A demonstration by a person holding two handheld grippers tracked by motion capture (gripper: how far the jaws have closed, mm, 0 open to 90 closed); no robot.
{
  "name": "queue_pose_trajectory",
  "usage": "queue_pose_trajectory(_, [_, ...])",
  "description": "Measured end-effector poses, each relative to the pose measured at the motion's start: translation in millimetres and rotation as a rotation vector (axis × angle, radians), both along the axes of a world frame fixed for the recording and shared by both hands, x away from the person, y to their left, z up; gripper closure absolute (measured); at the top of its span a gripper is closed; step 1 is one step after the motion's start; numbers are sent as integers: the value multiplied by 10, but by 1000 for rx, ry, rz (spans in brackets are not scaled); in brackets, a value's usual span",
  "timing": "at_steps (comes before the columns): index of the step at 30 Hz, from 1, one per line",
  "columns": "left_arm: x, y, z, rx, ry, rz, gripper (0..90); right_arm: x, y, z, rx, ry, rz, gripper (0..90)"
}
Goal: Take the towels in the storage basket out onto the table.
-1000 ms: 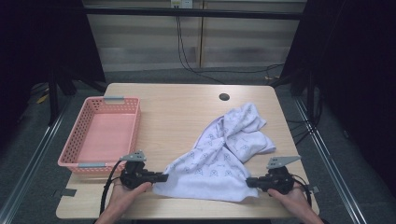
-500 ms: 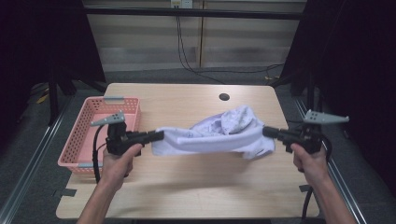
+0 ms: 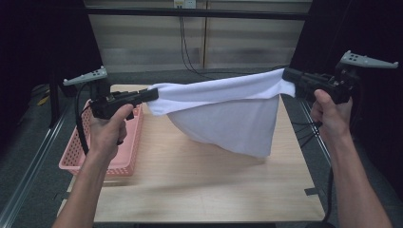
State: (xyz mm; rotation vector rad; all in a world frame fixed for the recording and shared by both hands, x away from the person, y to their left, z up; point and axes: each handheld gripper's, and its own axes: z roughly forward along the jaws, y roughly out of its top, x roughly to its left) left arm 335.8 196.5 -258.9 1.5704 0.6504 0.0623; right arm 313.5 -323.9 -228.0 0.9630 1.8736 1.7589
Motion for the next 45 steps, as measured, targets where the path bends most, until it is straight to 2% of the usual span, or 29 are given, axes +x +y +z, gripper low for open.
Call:
queue_pose_trajectory(2, [-66, 5, -5, 22, 0, -6, 865, -97, 21, 38, 23, -47, 7, 887])
queue_pose_trajectory(3, [-66, 5, -5, 22, 0, -6, 864, -145, 36, 8, 12, -48, 15, 887])
queue_pose_trajectory(4, [-135, 3, -130, 69, 29, 0, 863, -198, 41, -77, 3, -27, 26, 887])
queue_pose_trajectory(7, [-316, 5, -458, 71, 65, -41, 863, -374, 51, -380, -24, 24, 58, 886])
queue_pose_trajectory(11, [-647, -19, -879, 60, 116, -89, 861, -767, 39, -871, -43, 106, 95, 886])
queue_pose_trajectory(12, [-647, -19, -879, 60, 116, -89, 860, -869, 32, -981, -48, 133, 100, 886])
queue_pose_trajectory(13, [-858, -37, -1049, 100, 135, -98, 858, -984, 21, -1077, -61, 152, 103, 885])
queue_pose_trajectory(15, [-1063, -15, -1152, 128, 127, -104, 846, -1237, -16, -1244, -91, 194, 80, 884])
queue_pose_trajectory(16, [-1138, 2, -1187, 124, 135, -110, 846, -1392, -45, -1335, -106, 223, 69, 883])
queue_pose_trajectory(17, [-1138, 2, -1187, 124, 135, -110, 843, -1392, -45, -1335, -106, 223, 69, 883])
queue_pose_trajectory(18, [-1285, 22, -1249, 126, 148, -129, 843, -1483, -60, -1388, -105, 239, 74, 882])
queue_pose_trajectory(19, [-1452, 41, -1297, 149, 145, -135, 805, -1753, -72, -1506, -121, 258, 92, 862])
queue_pose_trajectory(21, [-1589, 62, -1344, 169, 130, -162, 728, -1938, -57, -1545, -167, 263, 105, 762])
queue_pose_trajectory(22, [-1651, 73, -1378, 188, 125, -154, 659, -1998, -35, -1553, -215, 274, 124, 700])
queue_pose_trajectory(23, [-1687, 88, -1419, 214, 133, -149, 588, -2000, -13, -1557, -248, 279, 105, 648])
queue_pose_trajectory(24, [-1687, 109, -1454, 220, 138, -175, 533, -1965, 7, -1567, -252, 285, 96, 614])
queue_pose_trajectory(26, [-1641, 150, -1500, 240, 154, -132, 535, -1897, 32, -1579, -286, 286, 66, 561])
queue_pose_trajectory(27, [-1581, 164, -1531, 230, 168, -138, 528, -1854, 35, -1593, -287, 284, 49, 560])
queue_pose_trajectory(30, [-1349, 115, -1642, 216, 191, -137, 550, -1672, 43, -1679, -256, 276, 47, 538])
queue_pose_trajectory(31, [-1349, 115, -1642, 216, 191, -137, 574, -1672, 43, -1679, -256, 276, 47, 538])
queue_pose_trajectory(35, [-890, -144, -1826, 255, 223, -135, 650, -1285, 143, -1826, -269, 296, 69, 534])
queue_pose_trajectory(36, [-777, -207, -1878, 253, 254, -140, 661, -1186, 182, -1865, -290, 299, 62, 551])
queue_pose_trajectory(37, [-669, -269, -1928, 277, 262, -148, 700, -988, 252, -1967, -288, 331, 95, 573])
queue_pose_trajectory(38, [-535, -362, -1998, 299, 267, -145, 709, -923, 287, -2013, -302, 337, 95, 583])
queue_pose_trajectory(39, [-453, -428, -2045, 306, 284, -157, 714, -857, 321, -2063, -320, 347, 97, 586])
queue_pose_trajectory(41, [-320, -538, -2140, 330, 284, -168, 714, -700, 420, -2199, -358, 378, 135, 605])
queue_pose_trajectory(43, [-219, -615, -2243, 342, 310, -164, 697, -574, 517, -2308, -417, 391, 128, 589])
queue_pose_trajectory(44, [-219, -615, -2243, 342, 310, -164, 698, -574, 517, -2308, -417, 391, 128, 589])
queue_pose_trajectory(45, [-173, -678, -2310, 370, 309, -160, 686, -441, 566, -2389, -433, 375, 96, 560])
